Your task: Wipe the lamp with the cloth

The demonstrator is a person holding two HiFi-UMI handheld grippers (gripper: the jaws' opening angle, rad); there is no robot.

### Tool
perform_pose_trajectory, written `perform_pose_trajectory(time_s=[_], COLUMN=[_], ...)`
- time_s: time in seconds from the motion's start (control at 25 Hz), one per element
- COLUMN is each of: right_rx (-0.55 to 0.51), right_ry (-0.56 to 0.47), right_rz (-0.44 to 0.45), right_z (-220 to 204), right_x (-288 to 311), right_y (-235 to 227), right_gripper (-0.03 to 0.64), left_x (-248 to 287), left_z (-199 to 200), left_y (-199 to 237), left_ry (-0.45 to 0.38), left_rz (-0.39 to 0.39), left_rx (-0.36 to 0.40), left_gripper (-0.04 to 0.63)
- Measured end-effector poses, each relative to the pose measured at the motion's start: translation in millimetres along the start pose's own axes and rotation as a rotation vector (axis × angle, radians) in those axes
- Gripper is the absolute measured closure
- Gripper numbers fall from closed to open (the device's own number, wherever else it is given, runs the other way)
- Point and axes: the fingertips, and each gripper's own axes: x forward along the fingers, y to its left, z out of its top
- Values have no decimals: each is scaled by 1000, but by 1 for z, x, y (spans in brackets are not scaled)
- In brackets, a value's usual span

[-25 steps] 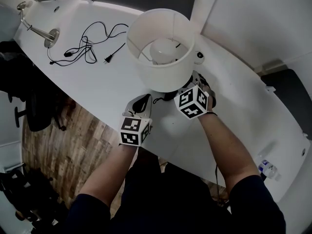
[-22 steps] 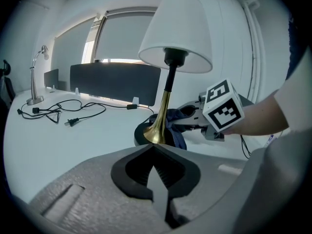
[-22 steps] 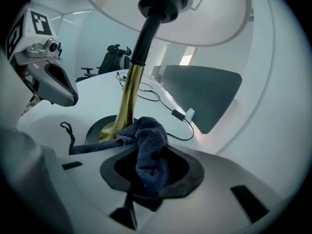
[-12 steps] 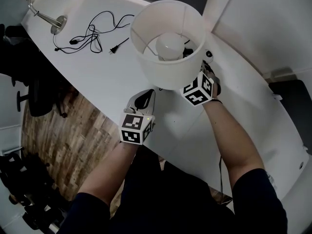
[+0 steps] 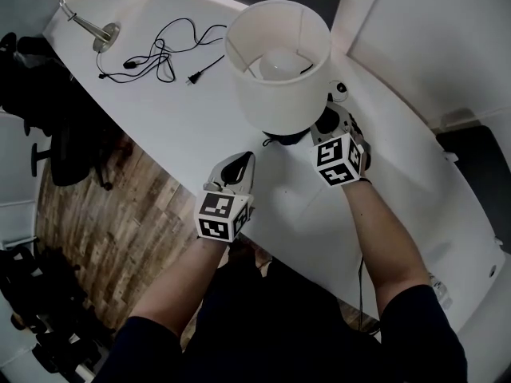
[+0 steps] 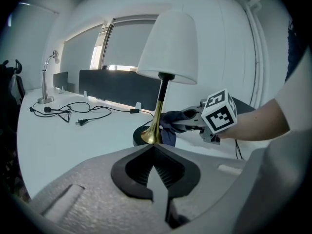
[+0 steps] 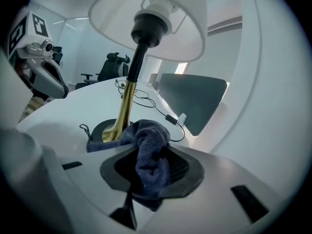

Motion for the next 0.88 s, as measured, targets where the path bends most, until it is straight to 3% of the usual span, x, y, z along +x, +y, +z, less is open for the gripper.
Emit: perform_pose_trajectory(time_s=[0.44, 0.88], right_rx=[112, 151], right_ry=[34, 18], right_rz=[-73, -108], right_z=[10, 47], right_x=[-80, -142], right_y=[22, 58], right_gripper=[512, 511], left_x=[-44, -113], left_z=[22, 52], left_y=[-15, -31], left_ry=[-33, -85], left_rz=[-98, -203], left_rx=[56, 132], left_gripper=[597, 597])
